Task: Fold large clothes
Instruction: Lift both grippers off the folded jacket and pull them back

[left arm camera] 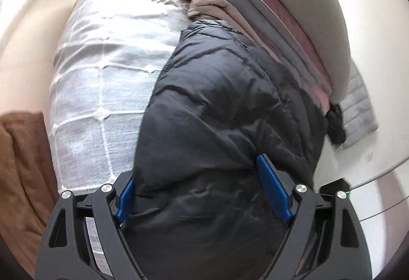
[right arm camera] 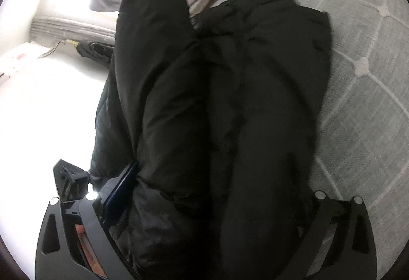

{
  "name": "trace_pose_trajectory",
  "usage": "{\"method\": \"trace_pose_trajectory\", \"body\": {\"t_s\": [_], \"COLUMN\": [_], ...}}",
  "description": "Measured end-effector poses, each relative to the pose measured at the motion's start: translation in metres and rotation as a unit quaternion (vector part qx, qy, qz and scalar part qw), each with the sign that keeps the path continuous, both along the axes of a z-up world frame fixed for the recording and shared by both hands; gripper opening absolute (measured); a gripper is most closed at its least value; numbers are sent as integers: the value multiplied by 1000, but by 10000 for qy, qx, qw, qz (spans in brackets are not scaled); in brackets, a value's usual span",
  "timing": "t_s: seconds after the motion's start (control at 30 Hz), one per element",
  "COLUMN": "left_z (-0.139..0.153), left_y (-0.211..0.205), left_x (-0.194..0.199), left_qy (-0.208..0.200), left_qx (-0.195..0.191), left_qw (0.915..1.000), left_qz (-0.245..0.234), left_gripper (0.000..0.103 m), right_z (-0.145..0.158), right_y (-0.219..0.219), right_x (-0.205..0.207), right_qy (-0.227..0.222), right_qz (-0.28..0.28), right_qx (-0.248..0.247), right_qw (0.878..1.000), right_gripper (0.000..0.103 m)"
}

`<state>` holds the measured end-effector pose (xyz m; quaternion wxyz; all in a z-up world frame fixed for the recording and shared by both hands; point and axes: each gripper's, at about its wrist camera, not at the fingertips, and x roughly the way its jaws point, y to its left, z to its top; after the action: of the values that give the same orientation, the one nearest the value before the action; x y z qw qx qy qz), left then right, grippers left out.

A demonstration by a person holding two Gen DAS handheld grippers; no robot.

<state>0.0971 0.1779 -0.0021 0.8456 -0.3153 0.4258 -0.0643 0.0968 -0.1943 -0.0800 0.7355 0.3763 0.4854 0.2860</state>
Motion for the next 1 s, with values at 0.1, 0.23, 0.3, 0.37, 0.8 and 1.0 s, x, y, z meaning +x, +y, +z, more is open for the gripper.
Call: {"method": "trace_pose_trajectory", "body": {"t_s": [0.1,0.23,0.3,0.37,0.8,1.0], "left_z": [8,23,29,36,53,62], "left_y": [9,21,17,3,-68,-62], "left_x": [-11,-28,-32,-35,-48,-60], "left_qy": [-146,-474,-604,-649,-809,-940], "left_qx": [-113,-146,-144,-70,1419,1006], "left_qw": [9998,9982,9977,9978,9842,9885], "left_qz": [101,347,290,130,-680,-630], "left_gripper": [79,79,79,79,82,83], "right_z": [7,73,110,135,122,113], "right_y": [-44,-80,-58,-21,36,34], "right_x": [-13,-29,-17,5,57,-41], "right_qy": [20,-1123,-1531,-1670,-1088,-1331], "right_qz": [-660,-1596,-1186,-580,-130,137], "right_qx": [-87,-416,-427,-531,-1779,-1679], "right_qw": [9978,9799,9801,9828,9779,9767], "right_gripper": [98,98,98,98,97,97]}}
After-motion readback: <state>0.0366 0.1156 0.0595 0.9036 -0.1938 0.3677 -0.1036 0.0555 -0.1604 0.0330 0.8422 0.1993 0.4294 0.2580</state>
